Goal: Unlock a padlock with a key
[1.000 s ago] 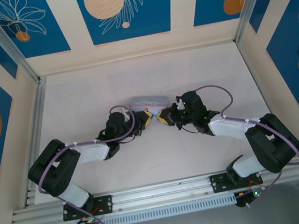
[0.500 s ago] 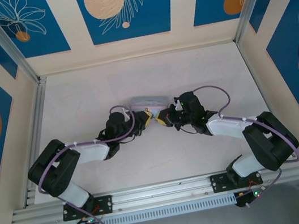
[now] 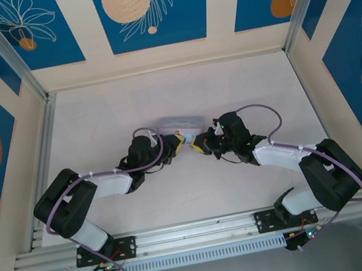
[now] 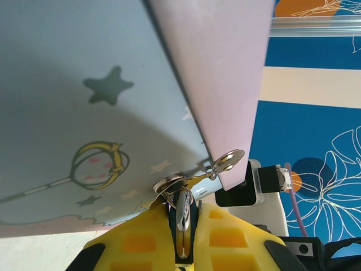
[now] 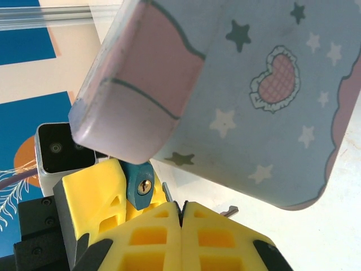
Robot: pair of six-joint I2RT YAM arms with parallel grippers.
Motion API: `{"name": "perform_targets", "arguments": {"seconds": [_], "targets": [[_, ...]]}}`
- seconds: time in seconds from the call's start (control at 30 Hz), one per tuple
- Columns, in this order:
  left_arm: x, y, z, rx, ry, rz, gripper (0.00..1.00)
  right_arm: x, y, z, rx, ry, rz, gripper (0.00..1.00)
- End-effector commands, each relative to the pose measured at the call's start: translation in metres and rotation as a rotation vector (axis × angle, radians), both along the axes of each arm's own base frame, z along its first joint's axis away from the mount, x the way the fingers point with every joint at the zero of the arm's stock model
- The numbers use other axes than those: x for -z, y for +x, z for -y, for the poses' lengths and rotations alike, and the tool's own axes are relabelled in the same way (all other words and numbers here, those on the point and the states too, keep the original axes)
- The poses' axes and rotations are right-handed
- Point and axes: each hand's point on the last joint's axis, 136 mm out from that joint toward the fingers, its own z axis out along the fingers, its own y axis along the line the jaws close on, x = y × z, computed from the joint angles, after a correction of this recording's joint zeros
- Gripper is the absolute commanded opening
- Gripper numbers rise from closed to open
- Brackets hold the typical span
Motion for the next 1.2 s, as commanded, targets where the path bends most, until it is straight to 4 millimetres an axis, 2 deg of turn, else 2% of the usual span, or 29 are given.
{"name": "perform_targets", "arguments": {"seconds": [0.0,0.63,1.17], "targets": [[-0.016,-0.002,0.001,0.0,-0.03,0.044,0.0,-0.009,0.003,0.0,-0.005,-0.002,0.03,0.0],[-0.016,-0.002,0.001,0.001,-0.032,0.042,0.0,-0.018,0.011,-0.009,-0.011,0.015,0.048,0.0],[-0.028,-0.006,0.009,0.017,-0.063,0.058,0.0,-0.02,0.015,-0.015,-0.001,0.072,0.079,0.0]]}}
